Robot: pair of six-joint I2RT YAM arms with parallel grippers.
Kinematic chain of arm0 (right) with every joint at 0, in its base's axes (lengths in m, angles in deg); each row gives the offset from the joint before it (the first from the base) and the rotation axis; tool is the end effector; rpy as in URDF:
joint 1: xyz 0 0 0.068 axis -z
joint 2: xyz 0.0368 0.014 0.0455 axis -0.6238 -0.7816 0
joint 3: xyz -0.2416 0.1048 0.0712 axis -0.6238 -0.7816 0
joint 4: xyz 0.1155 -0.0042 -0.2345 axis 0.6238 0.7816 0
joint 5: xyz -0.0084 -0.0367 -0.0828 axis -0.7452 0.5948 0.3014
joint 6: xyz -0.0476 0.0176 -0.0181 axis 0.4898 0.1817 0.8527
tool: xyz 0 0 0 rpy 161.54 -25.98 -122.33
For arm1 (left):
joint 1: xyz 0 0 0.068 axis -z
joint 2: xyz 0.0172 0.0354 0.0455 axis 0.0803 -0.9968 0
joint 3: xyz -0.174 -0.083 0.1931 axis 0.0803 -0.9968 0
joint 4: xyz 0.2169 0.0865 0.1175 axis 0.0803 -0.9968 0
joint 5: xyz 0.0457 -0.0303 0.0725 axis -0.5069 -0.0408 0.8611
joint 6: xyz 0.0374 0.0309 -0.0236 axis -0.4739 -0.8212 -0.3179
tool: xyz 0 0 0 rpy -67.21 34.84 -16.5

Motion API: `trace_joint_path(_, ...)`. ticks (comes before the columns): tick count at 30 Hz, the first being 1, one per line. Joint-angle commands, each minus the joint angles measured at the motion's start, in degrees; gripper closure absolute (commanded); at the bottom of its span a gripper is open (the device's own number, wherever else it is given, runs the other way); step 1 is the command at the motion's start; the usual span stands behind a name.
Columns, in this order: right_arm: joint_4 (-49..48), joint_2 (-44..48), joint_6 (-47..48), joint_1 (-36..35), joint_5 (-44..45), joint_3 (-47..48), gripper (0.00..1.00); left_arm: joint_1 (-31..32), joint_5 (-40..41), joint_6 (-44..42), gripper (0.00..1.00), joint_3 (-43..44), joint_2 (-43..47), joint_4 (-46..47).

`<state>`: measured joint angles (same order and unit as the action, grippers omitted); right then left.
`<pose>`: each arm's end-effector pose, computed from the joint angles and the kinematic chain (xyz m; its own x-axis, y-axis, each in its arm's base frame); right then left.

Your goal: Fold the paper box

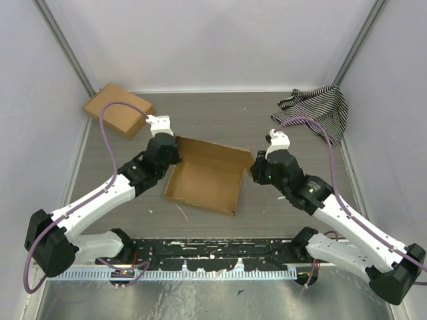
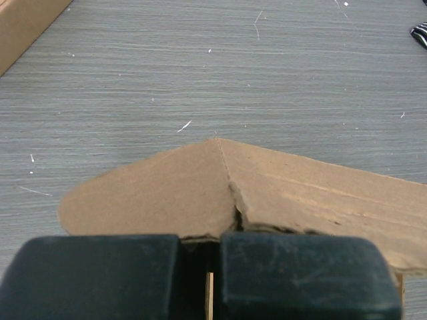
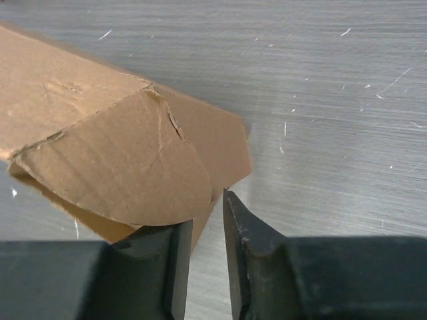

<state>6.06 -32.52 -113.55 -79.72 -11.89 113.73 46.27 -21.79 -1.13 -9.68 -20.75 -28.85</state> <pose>0.1427 0.1125 0.3081 -0.5698 0.0605 -0.8196 -0.2523 0.9362 0.2445 0.2089 -0.1623 0.2957 -0.4361 -0.1422 -0.8886 0.0644 0.9800 -0.1885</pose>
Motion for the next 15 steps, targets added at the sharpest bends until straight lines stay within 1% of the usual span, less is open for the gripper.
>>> trace_joint_path(1, -7.77, -2.83, -1.85, 0.07, 9.49, 0.48, 0.77, 0.11, 0.89, -0.26, 1.00, -0.57, 0.32, 3.45)
trace_joint_path(4, -10.85, -5.73, -1.77, 0.08, 11.83, 1.33, 0.89, 0.11, 0.63, -0.46, 1.00, -0.28, -0.44, 4.50)
trace_joint_path(7, -14.94, -7.81, -1.02, 0.03, 13.37, 2.18, 0.95, 0.10, 0.63, -1.02, 1.00, 0.63, -1.49, 5.37)
trace_joint_path(12, -23.15, -11.44, 1.78, 0.02, 14.39, 4.44, 0.99, 0.11, 0.54, -2.63, 1.00, 3.24, -4.20, 7.02)
trace_joint_path(15, -25.57, -14.64, 3.82, 0.02, 15.89, 7.90, 0.99, 0.10, 0.63, -3.62, 1.00, 5.49, -7.13, 7.27)
